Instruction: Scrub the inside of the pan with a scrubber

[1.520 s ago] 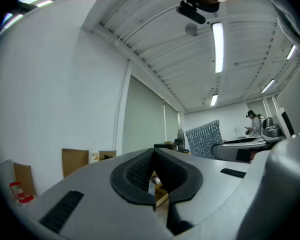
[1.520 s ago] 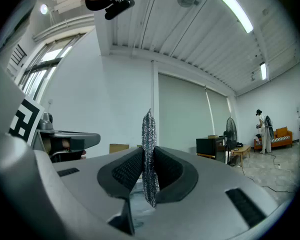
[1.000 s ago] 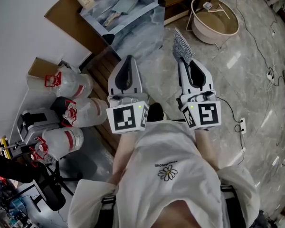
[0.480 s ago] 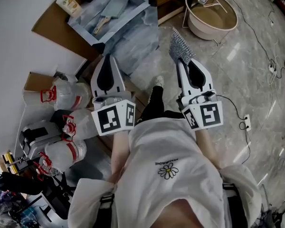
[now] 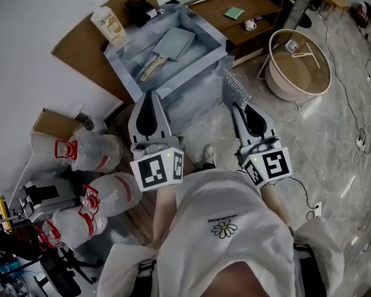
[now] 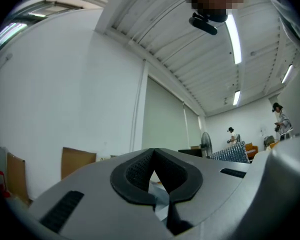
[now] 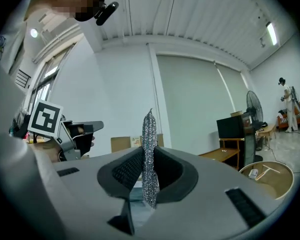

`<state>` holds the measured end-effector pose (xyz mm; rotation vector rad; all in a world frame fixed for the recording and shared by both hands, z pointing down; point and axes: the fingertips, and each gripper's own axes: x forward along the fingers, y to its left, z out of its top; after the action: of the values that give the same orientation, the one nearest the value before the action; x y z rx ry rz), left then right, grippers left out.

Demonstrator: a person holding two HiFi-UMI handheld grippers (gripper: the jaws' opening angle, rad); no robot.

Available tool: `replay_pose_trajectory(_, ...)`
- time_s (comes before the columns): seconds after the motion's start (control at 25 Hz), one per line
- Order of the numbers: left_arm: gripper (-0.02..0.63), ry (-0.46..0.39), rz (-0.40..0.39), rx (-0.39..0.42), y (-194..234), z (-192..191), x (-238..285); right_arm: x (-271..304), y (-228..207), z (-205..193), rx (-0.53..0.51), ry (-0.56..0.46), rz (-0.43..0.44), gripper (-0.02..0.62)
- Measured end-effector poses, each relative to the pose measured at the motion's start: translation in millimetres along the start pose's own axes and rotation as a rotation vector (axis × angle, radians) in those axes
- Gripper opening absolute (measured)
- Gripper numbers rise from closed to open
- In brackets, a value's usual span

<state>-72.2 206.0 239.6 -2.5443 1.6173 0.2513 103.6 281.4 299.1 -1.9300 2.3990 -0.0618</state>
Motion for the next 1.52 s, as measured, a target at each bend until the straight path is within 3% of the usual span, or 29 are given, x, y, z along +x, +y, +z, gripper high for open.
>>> replay_pose_trajectory(0.36, 0.015, 0.069, 0.001, 0.023, 27.8, -35.2, 98.7, 105.5, -36.0, 8.9, -0.002, 0.011, 0.033, 0.048)
replay_pose_trajectory(0.72, 0.015, 0.130, -0.006, 0.010, 32.6, -62.5, 155.6, 175.6, -76.6, 10.6, 0.021, 0.001, 0.032, 0.048)
replay_pose_trajectory(0.92, 0.015, 0.155, 0.002, 0.049, 38.3, -78.2, 201.5, 227.2, -103.7, 8.6, 0.029, 0.011, 0.064, 0.048)
replay_pose_trajectory(1.2, 0.015, 0.149, 0.083, 0.006, 55.8, -84.0, 278.3, 300.4, -146.7, 8.3, 0.036, 0.044, 0.127, 0.048)
replay_pose_trajectory(1.52, 0.015, 0.160, 0.196, 0.012, 85.9, -91.3, 337.2, 367.8, -174.9, -3.7, 0.049, 0.073, 0.192, 0.048)
